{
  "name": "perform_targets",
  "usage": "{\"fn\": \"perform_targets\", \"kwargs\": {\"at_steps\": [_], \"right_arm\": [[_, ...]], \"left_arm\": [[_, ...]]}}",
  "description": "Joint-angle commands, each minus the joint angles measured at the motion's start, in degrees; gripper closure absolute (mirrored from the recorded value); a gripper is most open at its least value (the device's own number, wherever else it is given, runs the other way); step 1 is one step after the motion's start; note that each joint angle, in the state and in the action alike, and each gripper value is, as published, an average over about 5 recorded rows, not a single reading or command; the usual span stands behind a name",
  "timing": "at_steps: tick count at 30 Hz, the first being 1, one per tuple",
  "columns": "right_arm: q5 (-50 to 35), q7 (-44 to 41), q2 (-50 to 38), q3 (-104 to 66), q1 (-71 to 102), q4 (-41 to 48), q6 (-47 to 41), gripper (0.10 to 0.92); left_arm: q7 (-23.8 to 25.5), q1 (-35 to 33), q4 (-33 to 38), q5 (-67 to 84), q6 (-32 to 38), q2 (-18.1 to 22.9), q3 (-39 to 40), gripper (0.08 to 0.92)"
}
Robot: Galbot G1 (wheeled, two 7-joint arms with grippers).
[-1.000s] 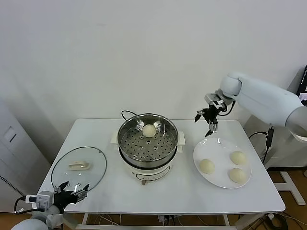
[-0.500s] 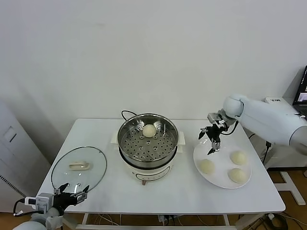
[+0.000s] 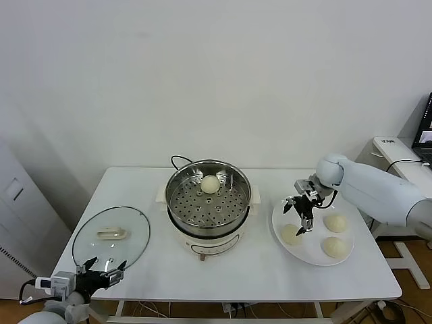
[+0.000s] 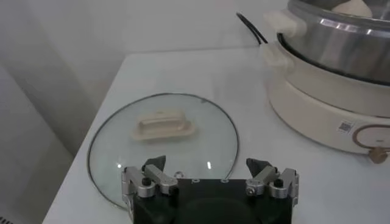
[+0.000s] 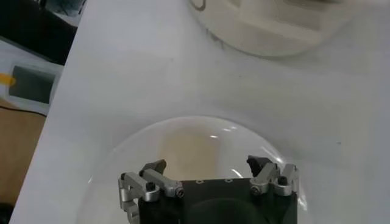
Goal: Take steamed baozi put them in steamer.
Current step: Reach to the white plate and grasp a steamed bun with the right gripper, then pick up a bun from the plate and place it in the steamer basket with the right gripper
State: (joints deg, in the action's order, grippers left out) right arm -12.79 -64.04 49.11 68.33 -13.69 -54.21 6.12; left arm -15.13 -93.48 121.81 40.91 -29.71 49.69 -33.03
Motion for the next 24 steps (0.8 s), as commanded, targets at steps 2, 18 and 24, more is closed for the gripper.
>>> {"fn": "perform_targets", "kwargs": {"at_steps": [2, 18, 24], "right_arm": [[3.4, 0.5, -0.3, -4.2, 4.9, 0.4, 0.1, 0.203], [5.5, -0.1, 0.1, -6.5, 6.5, 0.8, 0.3, 0.392], [5.7, -0.5, 0.1, -5.7, 5.4, 0.4, 0.3, 0.52]], "left_arm": [[0.0, 0.2, 0.3, 0.0, -0.2, 0.2, 0.1, 0.177], [-0.2, 0.4, 0.4, -0.1, -0.3, 0.3, 0.2, 0.177], [-0.4, 0.5, 0.5, -0.1, -0.4, 0.3, 0.2, 0.177]]}}
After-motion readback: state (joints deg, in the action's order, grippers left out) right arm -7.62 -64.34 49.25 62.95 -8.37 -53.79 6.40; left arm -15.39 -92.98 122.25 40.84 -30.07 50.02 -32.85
